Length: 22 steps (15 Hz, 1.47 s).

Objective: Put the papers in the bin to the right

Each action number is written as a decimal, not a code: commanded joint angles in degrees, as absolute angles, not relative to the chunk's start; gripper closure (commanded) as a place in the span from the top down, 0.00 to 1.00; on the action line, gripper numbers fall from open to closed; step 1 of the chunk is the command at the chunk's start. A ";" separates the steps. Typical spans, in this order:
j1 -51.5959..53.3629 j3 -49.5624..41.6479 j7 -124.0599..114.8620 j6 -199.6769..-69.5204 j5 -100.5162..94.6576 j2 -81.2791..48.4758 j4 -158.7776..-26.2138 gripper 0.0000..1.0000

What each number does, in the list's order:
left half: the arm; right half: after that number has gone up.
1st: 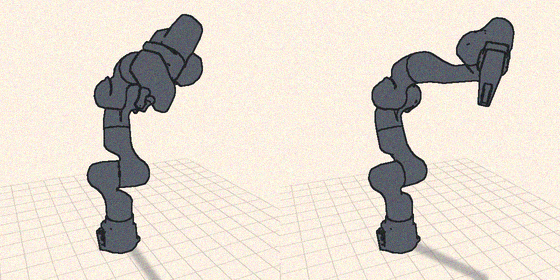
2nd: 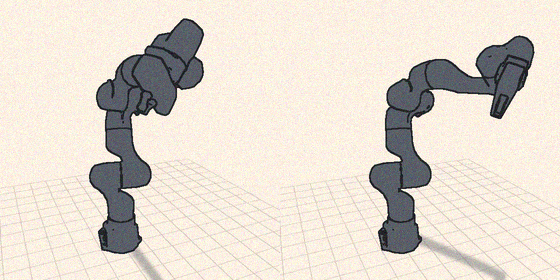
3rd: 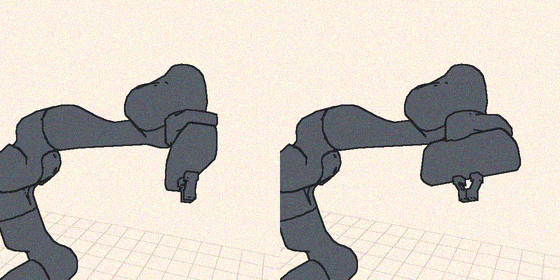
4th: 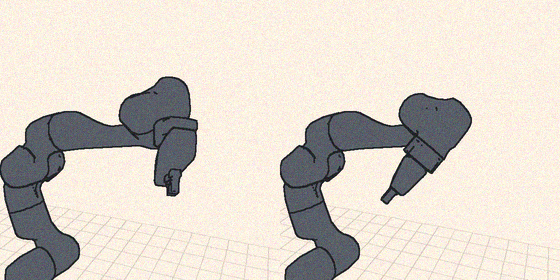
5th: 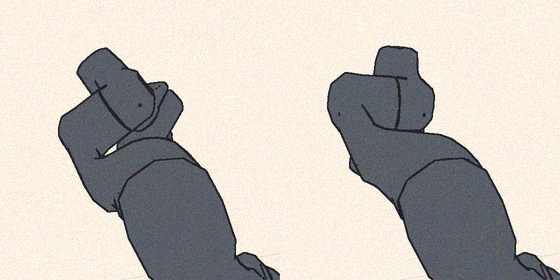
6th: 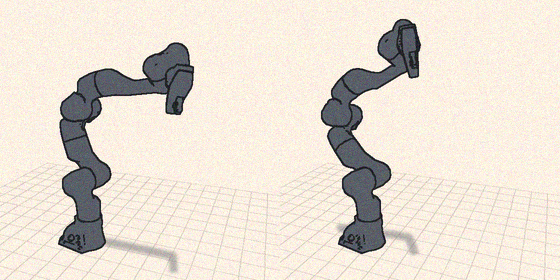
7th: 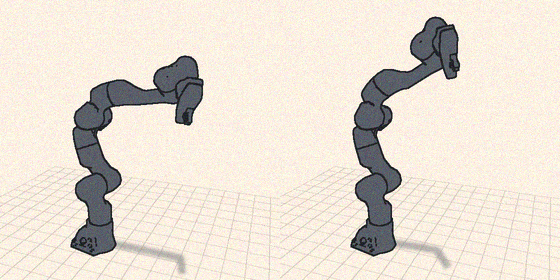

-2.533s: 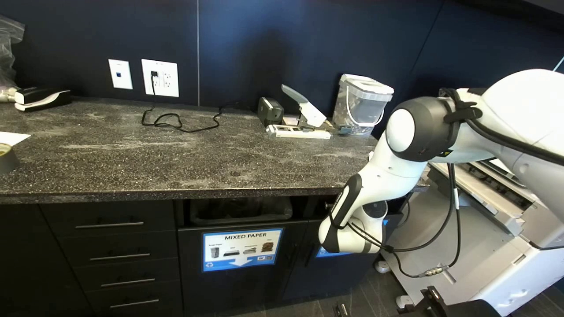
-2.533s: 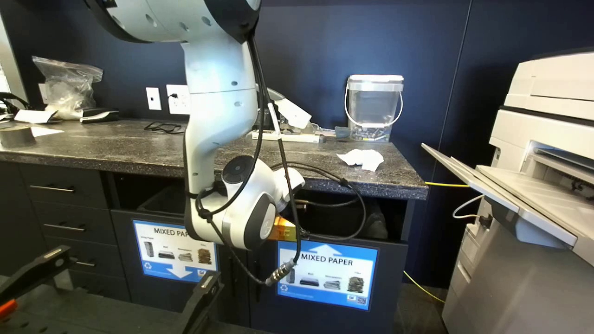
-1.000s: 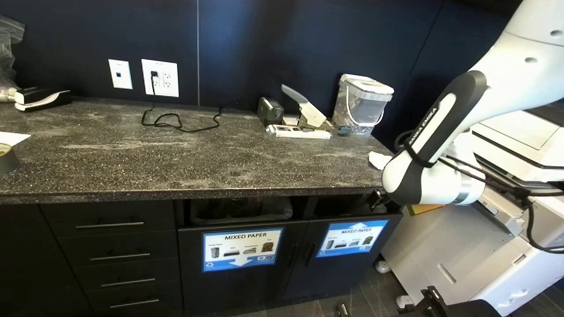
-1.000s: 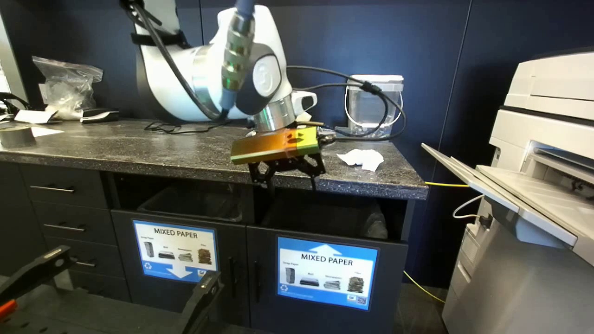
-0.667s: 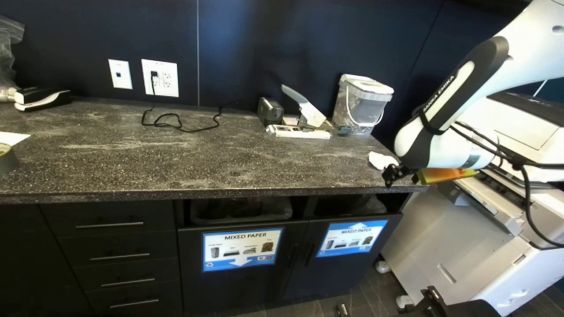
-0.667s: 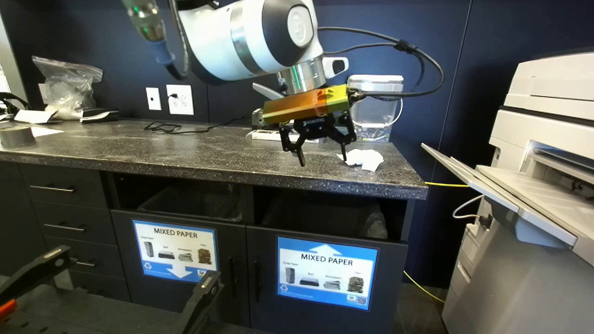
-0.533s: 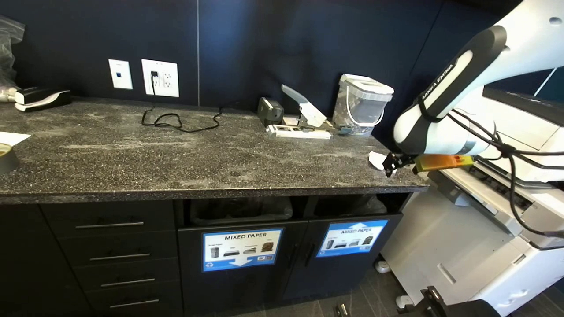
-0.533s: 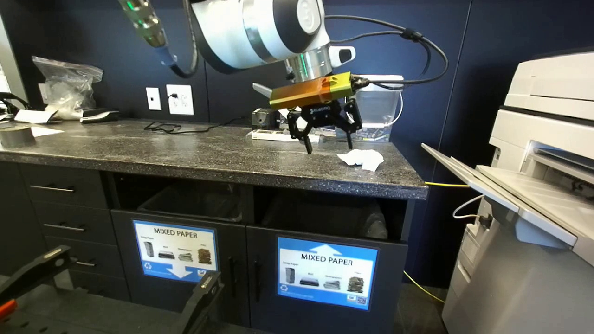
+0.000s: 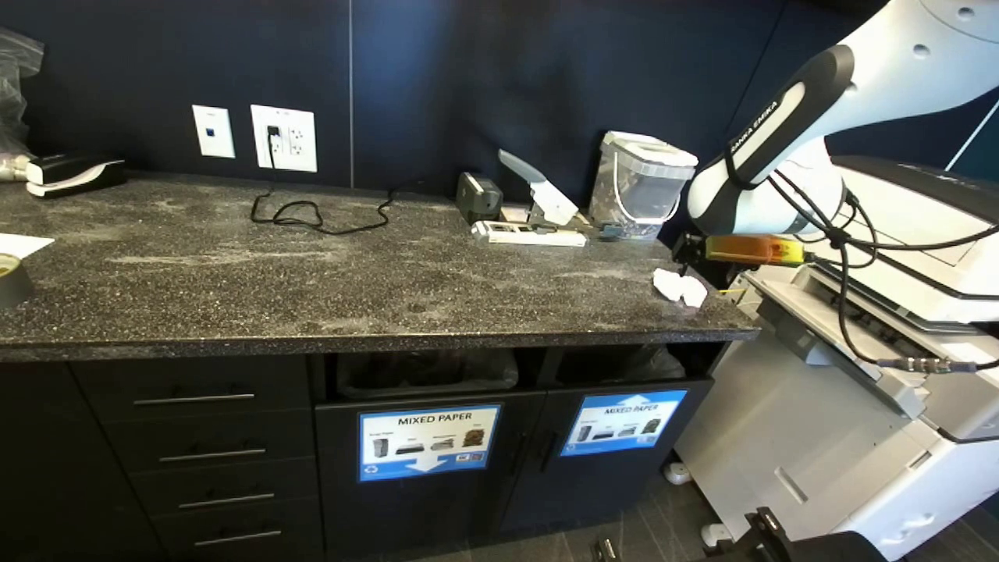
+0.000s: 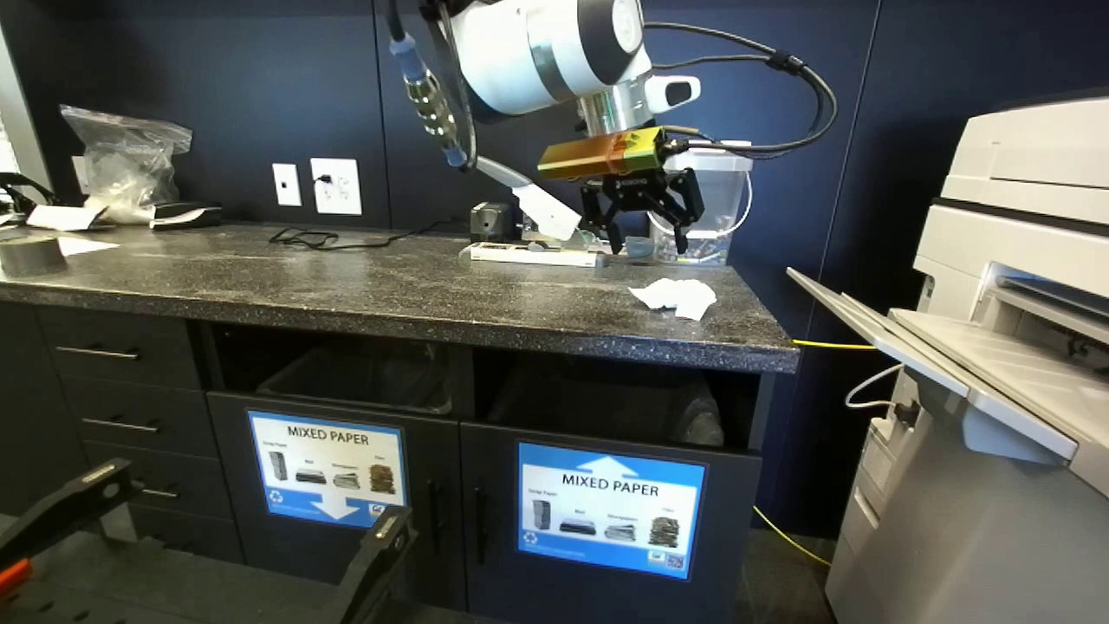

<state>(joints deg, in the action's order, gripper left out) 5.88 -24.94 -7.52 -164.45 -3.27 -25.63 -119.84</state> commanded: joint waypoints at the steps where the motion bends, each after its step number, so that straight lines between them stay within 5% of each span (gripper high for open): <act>1: 1.31 -21.74 -14.15 -158.55 -1.94 -32.81 -108.78 1.00; 15: -8.39 -15.46 -33.83 -131.03 9.61 -48.97 -79.25 1.00; 22: -11.05 -14.18 -43.41 -127.90 12.13 -55.71 -68.68 1.00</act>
<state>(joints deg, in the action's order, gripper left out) -9.52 -15.03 -39.57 -129.64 11.27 -51.55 -75.73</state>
